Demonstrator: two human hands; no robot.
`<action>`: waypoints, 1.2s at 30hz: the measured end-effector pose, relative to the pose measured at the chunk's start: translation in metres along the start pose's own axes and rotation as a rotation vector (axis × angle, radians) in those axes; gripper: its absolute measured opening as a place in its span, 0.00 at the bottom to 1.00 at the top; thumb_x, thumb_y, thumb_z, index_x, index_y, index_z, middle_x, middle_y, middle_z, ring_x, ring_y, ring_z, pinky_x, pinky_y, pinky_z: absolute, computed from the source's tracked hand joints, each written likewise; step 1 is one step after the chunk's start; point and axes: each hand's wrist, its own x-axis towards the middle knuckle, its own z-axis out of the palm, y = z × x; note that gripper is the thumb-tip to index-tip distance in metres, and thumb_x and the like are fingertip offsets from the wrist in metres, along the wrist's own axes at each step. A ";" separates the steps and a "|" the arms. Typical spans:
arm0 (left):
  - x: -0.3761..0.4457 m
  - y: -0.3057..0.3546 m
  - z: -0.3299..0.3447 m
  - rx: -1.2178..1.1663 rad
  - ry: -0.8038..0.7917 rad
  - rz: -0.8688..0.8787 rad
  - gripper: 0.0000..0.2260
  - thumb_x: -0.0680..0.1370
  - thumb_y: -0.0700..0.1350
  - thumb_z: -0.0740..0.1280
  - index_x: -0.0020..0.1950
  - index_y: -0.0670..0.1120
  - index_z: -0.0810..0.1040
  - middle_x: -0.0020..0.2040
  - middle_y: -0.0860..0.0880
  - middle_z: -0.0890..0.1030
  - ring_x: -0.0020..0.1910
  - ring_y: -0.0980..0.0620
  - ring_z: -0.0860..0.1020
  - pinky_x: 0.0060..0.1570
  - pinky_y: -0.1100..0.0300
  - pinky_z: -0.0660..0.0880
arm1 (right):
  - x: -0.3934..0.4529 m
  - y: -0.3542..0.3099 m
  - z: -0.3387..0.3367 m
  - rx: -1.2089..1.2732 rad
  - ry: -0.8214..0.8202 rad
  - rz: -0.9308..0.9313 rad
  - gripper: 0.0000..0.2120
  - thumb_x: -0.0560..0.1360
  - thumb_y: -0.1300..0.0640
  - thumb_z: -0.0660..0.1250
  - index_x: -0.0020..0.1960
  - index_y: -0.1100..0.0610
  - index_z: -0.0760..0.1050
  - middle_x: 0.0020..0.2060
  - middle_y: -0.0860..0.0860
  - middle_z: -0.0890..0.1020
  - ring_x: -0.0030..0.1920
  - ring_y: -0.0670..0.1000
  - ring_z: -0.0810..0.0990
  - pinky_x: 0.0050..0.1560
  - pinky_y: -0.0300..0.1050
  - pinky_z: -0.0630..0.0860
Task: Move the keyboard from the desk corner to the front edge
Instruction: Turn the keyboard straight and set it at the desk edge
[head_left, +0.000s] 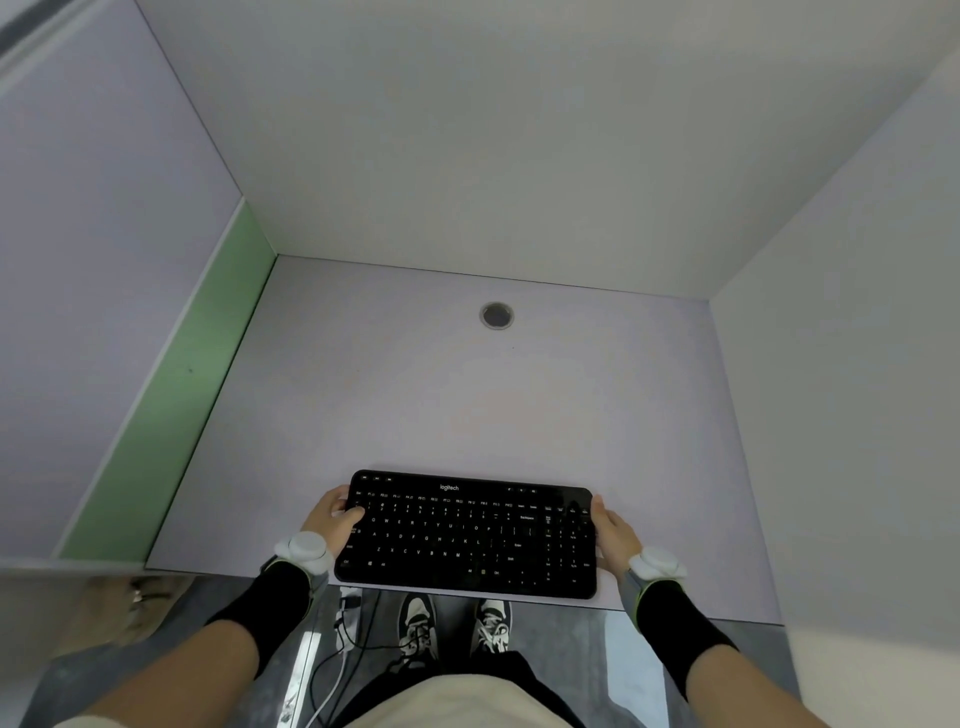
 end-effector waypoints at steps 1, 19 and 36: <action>-0.001 0.000 0.001 0.001 0.001 -0.002 0.18 0.76 0.35 0.62 0.66 0.41 0.70 0.57 0.44 0.74 0.53 0.46 0.75 0.53 0.57 0.68 | -0.004 -0.002 0.000 -0.006 -0.010 0.007 0.49 0.65 0.20 0.56 0.69 0.58 0.73 0.62 0.56 0.80 0.63 0.58 0.79 0.68 0.61 0.75; -0.004 -0.004 0.002 0.008 -0.010 0.025 0.16 0.75 0.35 0.64 0.62 0.46 0.72 0.56 0.45 0.76 0.57 0.45 0.75 0.61 0.53 0.70 | 0.011 0.019 -0.001 -0.008 0.052 0.002 0.56 0.57 0.16 0.53 0.67 0.58 0.74 0.63 0.57 0.81 0.64 0.59 0.80 0.69 0.61 0.74; -0.003 -0.008 0.001 0.025 -0.026 0.026 0.16 0.74 0.32 0.63 0.61 0.42 0.74 0.54 0.41 0.79 0.53 0.44 0.77 0.54 0.57 0.69 | 0.020 0.029 -0.005 -0.068 0.039 -0.010 0.65 0.48 0.11 0.51 0.68 0.57 0.73 0.62 0.56 0.81 0.65 0.59 0.79 0.70 0.61 0.72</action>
